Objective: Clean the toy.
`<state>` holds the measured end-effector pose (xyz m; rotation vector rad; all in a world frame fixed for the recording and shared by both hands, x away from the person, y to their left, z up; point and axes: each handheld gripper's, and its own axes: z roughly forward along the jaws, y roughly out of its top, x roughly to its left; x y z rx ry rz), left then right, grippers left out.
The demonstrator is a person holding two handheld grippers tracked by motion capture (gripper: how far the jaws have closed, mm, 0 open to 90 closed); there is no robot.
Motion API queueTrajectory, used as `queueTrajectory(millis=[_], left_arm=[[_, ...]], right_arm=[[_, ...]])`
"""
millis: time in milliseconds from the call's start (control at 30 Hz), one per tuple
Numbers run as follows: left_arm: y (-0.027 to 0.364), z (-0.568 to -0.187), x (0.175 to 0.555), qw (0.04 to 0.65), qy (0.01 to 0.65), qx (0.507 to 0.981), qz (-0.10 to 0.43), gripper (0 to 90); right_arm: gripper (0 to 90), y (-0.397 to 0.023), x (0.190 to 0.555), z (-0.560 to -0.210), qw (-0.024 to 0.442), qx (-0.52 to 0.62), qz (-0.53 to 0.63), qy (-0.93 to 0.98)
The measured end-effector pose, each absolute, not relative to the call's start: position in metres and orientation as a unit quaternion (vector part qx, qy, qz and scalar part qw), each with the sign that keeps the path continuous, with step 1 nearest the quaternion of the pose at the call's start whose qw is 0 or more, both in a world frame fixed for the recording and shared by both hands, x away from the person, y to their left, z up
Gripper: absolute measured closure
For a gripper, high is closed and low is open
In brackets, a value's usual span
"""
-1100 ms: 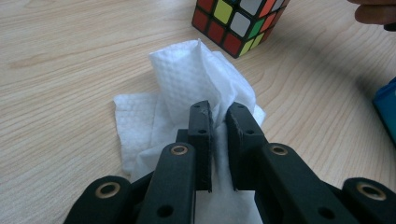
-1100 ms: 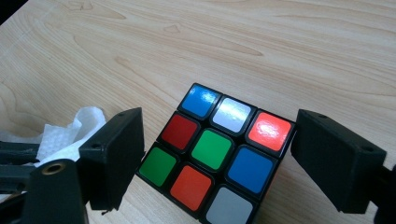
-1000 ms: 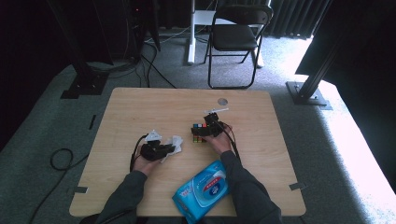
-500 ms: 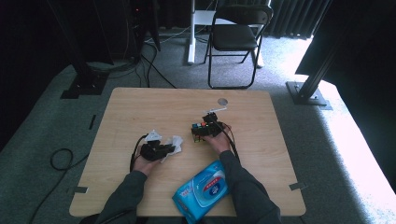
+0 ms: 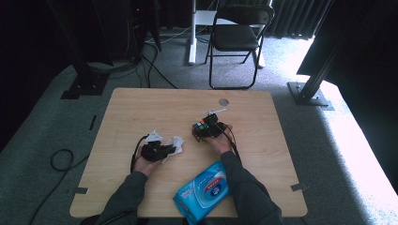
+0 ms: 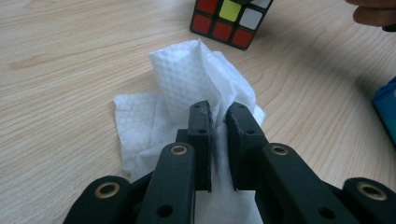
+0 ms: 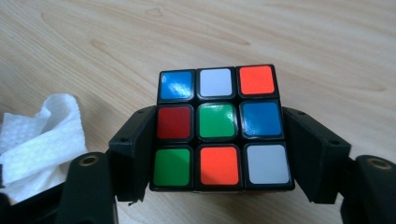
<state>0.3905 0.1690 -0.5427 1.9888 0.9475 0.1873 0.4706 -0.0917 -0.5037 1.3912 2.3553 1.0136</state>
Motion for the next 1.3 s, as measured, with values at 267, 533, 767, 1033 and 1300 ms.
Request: queueTrajectory(millis=[267, 533, 767, 1033, 1300], left_arm=[[0.169, -0.543, 0.391, 0.448, 0.383, 0.804, 0.075, 81.2], [0.169, -0.543, 0.391, 0.449, 0.383, 0.804, 0.075, 81.2], [0.169, -0.542, 0.39, 0.448, 0.383, 0.804, 0.077, 81.3], [0.167, -0.54, 0.39, 0.452, 0.38, 0.804, 0.079, 83.9], [0.165, -0.534, 0.39, 0.453, 0.377, 0.804, 0.083, 85.9]], right_arm=[[34.3, -0.096, 0.469, -0.502, 0.123, 0.473, 0.355, 0.797], [34.3, -0.099, 0.467, -0.502, 0.121, 0.469, 0.365, 0.795], [34.3, -0.102, 0.464, -0.501, 0.113, 0.462, 0.376, 0.795], [34.3, -0.1, 0.458, -0.5, 0.11, 0.441, 0.385, 0.803], [34.3, -0.1, 0.453, -0.496, 0.107, 0.42, 0.396, 0.809]])
